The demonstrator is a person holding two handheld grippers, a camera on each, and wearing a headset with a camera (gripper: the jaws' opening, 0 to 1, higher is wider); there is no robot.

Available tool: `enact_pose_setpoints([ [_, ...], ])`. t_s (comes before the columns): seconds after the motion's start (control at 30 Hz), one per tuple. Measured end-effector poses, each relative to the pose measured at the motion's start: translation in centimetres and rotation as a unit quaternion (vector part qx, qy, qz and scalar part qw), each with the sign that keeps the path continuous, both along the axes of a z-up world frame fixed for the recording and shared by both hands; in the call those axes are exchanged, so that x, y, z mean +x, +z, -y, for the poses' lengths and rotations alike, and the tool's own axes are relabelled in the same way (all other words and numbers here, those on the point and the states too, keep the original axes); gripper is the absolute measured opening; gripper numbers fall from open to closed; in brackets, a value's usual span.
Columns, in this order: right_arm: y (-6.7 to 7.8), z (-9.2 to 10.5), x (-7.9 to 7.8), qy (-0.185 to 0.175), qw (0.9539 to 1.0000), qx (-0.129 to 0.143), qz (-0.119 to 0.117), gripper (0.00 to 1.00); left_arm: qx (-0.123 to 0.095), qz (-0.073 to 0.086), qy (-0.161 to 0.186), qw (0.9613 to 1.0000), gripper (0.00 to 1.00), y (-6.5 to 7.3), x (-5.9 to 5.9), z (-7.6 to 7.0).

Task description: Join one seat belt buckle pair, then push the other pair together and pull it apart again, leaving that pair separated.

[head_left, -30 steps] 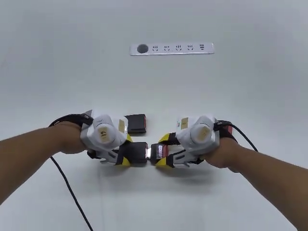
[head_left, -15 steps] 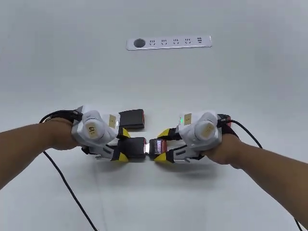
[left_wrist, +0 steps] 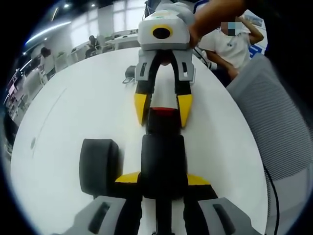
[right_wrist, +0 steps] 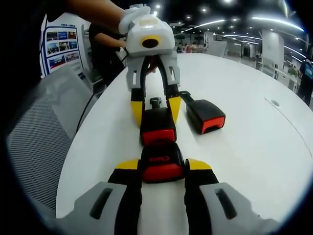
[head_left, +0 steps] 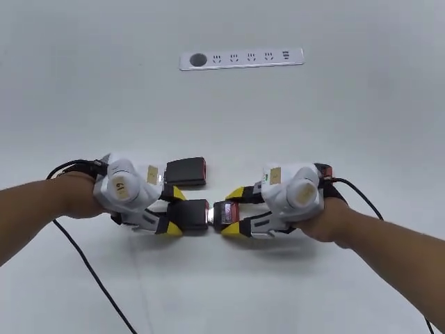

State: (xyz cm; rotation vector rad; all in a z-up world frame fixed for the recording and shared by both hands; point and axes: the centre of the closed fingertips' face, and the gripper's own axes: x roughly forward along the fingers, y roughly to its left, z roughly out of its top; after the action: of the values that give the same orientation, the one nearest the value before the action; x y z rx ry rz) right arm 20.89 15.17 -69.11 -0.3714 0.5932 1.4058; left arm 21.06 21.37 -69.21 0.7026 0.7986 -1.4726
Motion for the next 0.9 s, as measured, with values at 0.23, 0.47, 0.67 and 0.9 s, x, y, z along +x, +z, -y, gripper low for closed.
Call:
enact_pose_setpoints([
  [0.23, 0.20, 0.12, -0.18, -0.003, 0.9999, 0.010, -0.002, 0.32, -0.010, 0.003, -0.003, 0.9999, 0.32, 0.00, -0.25, 0.05],
  [0.47, 0.23, 0.13, -0.10, -0.004, 0.9999, 0.016, -0.005, 0.32, -0.016, -0.002, -0.005, 0.9999, 0.32, 0.10, -0.32, 0.11],
  [0.67, 0.47, 0.15, -0.38, -0.005, 0.9998, 0.021, -0.005, 0.32, -0.019, -0.002, -0.004, 0.9998, 0.32, 0.13, -0.40, 0.14],
  [0.9, 0.88, 0.00, -0.58, -0.006, 0.9997, 0.025, -0.007, 0.32, -0.019, 0.001, -0.011, 0.9998, 0.32, 0.09, -0.40, 0.11],
])
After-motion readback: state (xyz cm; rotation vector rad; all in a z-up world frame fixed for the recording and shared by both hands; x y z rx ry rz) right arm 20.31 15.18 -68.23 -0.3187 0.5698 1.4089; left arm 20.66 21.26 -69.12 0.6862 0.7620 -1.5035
